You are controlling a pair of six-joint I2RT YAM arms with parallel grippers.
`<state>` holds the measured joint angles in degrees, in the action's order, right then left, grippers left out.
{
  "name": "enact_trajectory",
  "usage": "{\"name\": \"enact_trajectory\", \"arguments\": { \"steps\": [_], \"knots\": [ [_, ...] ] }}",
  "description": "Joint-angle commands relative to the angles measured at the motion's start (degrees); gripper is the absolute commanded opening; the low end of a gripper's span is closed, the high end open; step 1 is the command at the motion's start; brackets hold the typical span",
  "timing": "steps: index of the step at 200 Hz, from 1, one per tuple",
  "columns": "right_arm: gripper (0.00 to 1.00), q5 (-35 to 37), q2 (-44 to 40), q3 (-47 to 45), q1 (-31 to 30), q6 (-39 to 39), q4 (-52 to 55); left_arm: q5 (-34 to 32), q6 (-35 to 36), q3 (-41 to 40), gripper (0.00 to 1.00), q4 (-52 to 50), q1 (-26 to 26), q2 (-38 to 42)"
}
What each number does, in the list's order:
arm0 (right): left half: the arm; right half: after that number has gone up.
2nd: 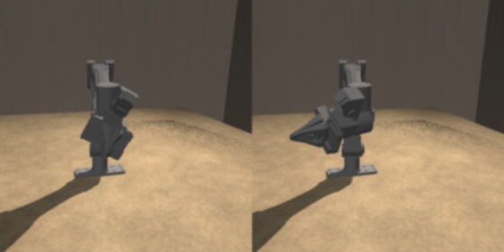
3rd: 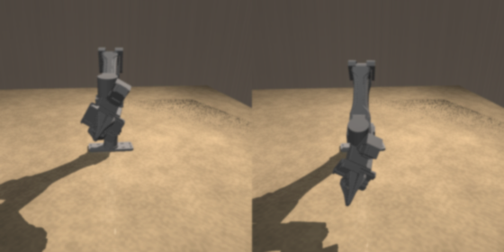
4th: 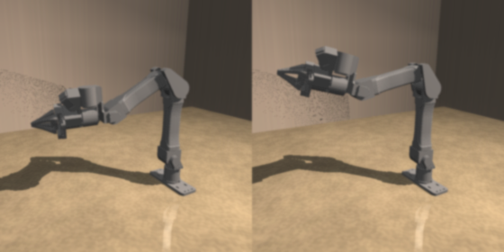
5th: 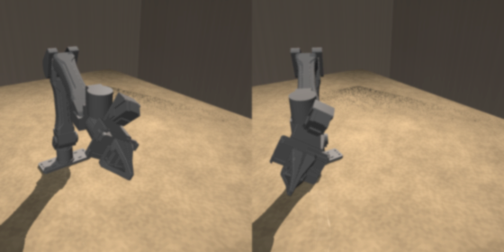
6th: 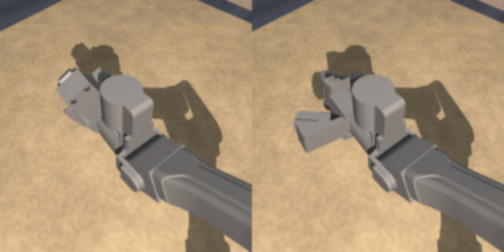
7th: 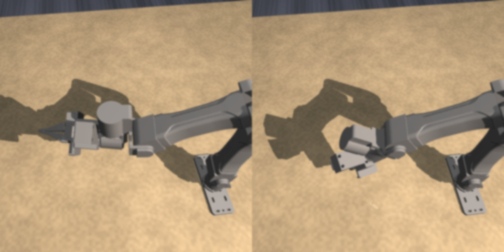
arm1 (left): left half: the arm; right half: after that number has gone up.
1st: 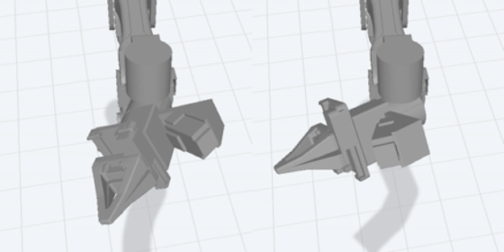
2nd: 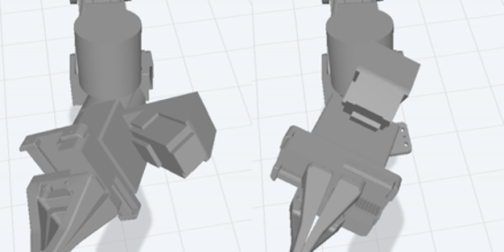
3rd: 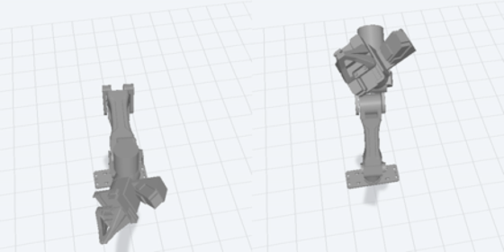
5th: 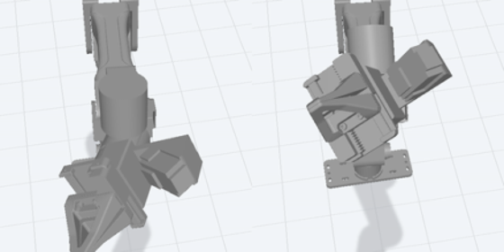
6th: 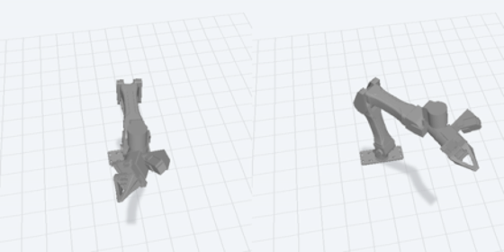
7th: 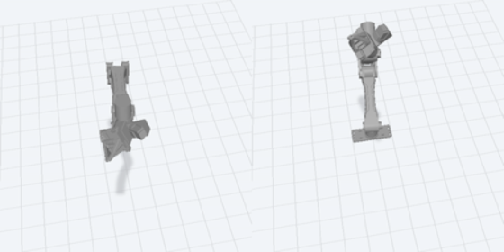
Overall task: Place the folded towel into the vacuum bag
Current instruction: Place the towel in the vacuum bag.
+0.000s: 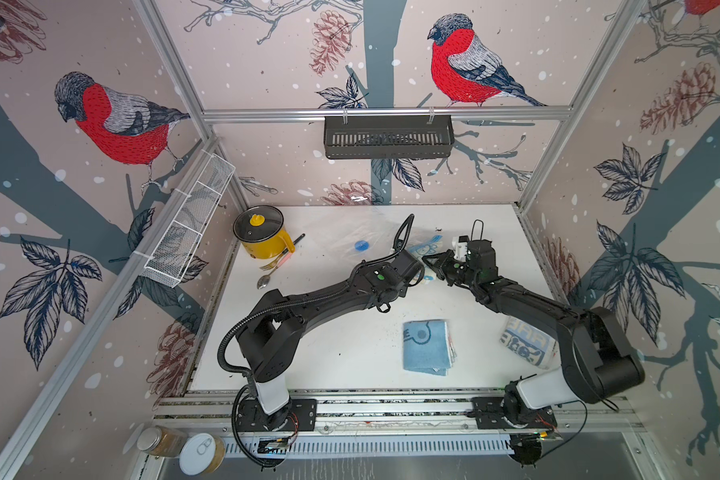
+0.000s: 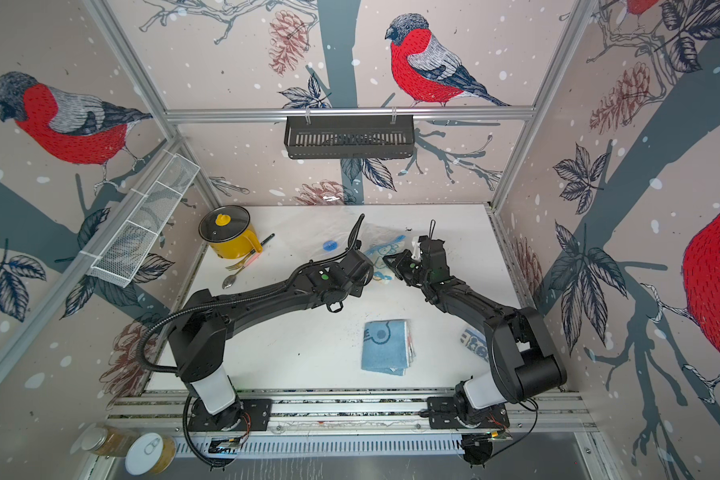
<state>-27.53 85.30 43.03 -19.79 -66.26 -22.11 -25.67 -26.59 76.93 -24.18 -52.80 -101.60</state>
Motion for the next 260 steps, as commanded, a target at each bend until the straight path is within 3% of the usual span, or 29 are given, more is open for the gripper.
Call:
{"name": "enact_trajectory", "arguments": {
  "steps": [1, 40, 73, 86, 89, 106, 127, 205, 260],
  "knots": [
    [0.04, 1.13, 1.10, 1.47, -1.20, -1.28, -2.85, 1.74, -1.44, 1.13, 0.00, 0.53, -0.20, -0.39],
    [0.05, 2.92, 3.62, 2.55, -2.28, -1.68, -3.01, 2.94, -1.39, 2.53, 0.00, 0.84, -0.21, -0.05],
    [0.13, 5.25, 5.36, 4.09, -2.90, -1.00, -1.71, 3.61, -1.10, 2.82, 0.00, 1.24, -0.20, -0.02],
    [0.25, 5.42, 5.68, 4.53, -2.96, -0.68, -1.16, 3.61, -1.25, 2.71, 0.00, 1.15, -0.20, -0.16],
    [0.34, 5.53, 5.67, 4.65, -2.89, -0.51, -0.76, 3.61, -1.27, 2.66, 0.00, 1.08, -0.20, -0.12],
    [0.61, 6.91, 4.91, 5.27, -3.03, 1.33, 2.37, 3.52, -1.60, 2.49, 0.00, 1.07, -0.20, 0.06],
    [0.73, 9.28, 2.71, 5.48, -2.90, 3.81, 6.63, 3.35, -1.94, 2.36, 0.00, 1.22, -0.21, 0.26],
    [0.71, 12.67, -9.27, 0.73, 1.16, 12.46, 18.94, 2.69, -2.06, 4.22, 0.00, 1.07, -0.11, -0.01],
    [0.66, 7.68, -13.00, -6.89, 3.27, 18.60, 13.63, 2.69, -1.44, 5.60, 0.00, 0.16, -0.07, 0.13]
  ]
}}
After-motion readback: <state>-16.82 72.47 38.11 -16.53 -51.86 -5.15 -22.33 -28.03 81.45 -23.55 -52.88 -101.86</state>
